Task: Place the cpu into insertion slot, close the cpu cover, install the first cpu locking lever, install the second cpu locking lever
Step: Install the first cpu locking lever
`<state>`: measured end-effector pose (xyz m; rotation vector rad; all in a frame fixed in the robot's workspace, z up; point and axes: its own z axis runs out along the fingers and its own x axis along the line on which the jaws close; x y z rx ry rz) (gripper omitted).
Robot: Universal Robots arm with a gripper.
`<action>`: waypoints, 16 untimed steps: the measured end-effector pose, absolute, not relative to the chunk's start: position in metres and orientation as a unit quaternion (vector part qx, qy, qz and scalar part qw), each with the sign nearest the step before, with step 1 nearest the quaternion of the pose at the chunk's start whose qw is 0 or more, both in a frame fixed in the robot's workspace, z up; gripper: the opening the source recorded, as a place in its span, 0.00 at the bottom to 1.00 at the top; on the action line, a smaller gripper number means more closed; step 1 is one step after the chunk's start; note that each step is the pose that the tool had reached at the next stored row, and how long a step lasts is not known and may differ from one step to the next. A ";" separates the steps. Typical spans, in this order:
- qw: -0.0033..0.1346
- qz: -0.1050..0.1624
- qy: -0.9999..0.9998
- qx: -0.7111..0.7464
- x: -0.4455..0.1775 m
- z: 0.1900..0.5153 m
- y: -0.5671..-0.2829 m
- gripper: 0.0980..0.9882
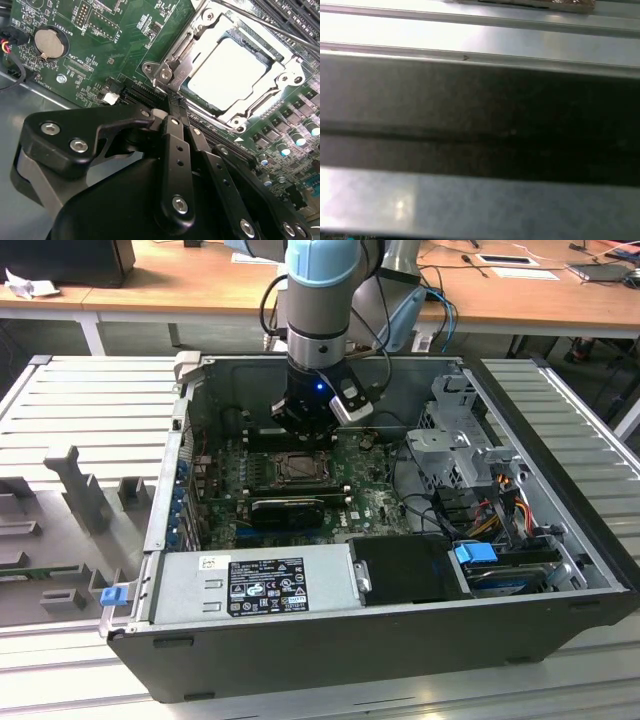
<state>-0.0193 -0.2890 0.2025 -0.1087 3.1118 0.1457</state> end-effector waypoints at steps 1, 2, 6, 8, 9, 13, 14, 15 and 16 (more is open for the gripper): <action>0.012 0.047 0.998 -0.035 -0.019 0.202 -0.289 0.01; 0.012 0.047 0.998 -0.035 -0.019 0.201 -0.289 0.01; 0.012 0.054 0.998 -0.035 -0.019 0.200 -0.289 0.01; 0.013 0.055 0.998 -0.035 -0.019 0.203 -0.289 0.01; 0.013 0.055 0.998 -0.035 -0.019 0.205 -0.289 0.01; 0.012 0.055 0.998 -0.035 -0.019 0.217 -0.289 0.01; 0.012 0.055 0.998 -0.035 -0.019 0.217 -0.290 0.01; 0.012 0.055 0.998 -0.035 -0.019 0.217 -0.290 0.01; 0.012 0.055 0.998 -0.035 -0.019 0.217 -0.291 0.01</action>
